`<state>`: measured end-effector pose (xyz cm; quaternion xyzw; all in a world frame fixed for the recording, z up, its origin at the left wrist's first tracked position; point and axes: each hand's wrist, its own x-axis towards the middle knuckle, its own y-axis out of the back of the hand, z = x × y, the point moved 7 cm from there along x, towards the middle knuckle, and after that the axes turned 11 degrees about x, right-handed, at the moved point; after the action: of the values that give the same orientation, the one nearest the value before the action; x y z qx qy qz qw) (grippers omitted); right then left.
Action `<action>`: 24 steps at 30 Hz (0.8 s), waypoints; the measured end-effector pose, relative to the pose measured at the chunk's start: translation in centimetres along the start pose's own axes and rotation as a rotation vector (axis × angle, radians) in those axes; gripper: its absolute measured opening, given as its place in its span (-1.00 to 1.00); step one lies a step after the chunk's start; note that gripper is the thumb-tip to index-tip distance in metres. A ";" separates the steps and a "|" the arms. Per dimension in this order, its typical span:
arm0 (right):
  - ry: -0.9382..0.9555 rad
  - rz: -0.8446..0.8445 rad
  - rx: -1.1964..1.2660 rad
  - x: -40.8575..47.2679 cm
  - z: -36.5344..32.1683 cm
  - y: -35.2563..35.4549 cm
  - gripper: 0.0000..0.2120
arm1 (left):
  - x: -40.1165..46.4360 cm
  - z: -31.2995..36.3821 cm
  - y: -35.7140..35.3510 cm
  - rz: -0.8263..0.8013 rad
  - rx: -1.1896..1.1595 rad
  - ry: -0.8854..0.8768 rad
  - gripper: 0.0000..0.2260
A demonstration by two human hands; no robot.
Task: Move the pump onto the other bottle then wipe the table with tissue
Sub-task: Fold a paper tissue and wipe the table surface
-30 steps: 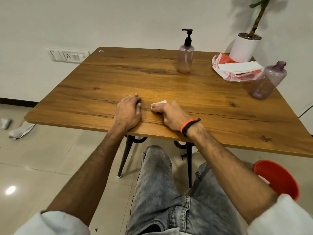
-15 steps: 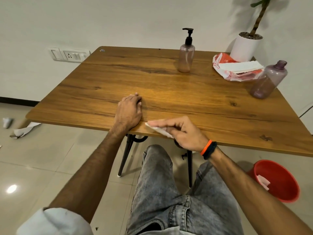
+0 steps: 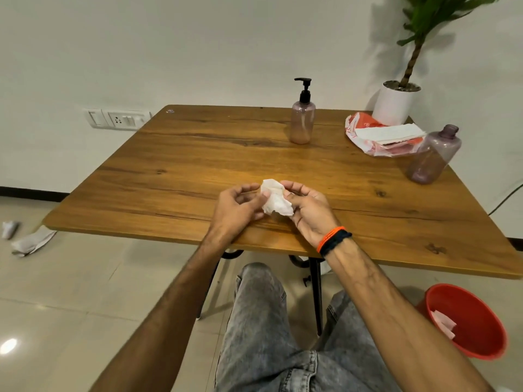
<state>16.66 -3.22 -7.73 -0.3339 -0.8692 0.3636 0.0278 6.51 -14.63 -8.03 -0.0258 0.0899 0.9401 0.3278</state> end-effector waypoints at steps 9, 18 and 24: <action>0.132 0.053 -0.518 -0.6 -2.6 1.2 -0.89 | 0.3 0.7 -0.6 -0.019 -0.060 0.102 -0.62; -0.107 -0.139 -0.439 -1.0 -2.5 0.7 -0.78 | -0.3 1.8 -0.9 -0.079 0.008 0.114 -0.68; -0.115 -0.017 -0.453 -0.4 -2.5 2.1 -0.84 | -0.2 1.7 -0.5 -0.051 0.069 0.159 -0.70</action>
<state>18.85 -0.87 -7.21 -0.3030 -0.9316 0.1773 -0.0944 6.94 -14.04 -6.37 -0.0914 0.1474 0.9228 0.3439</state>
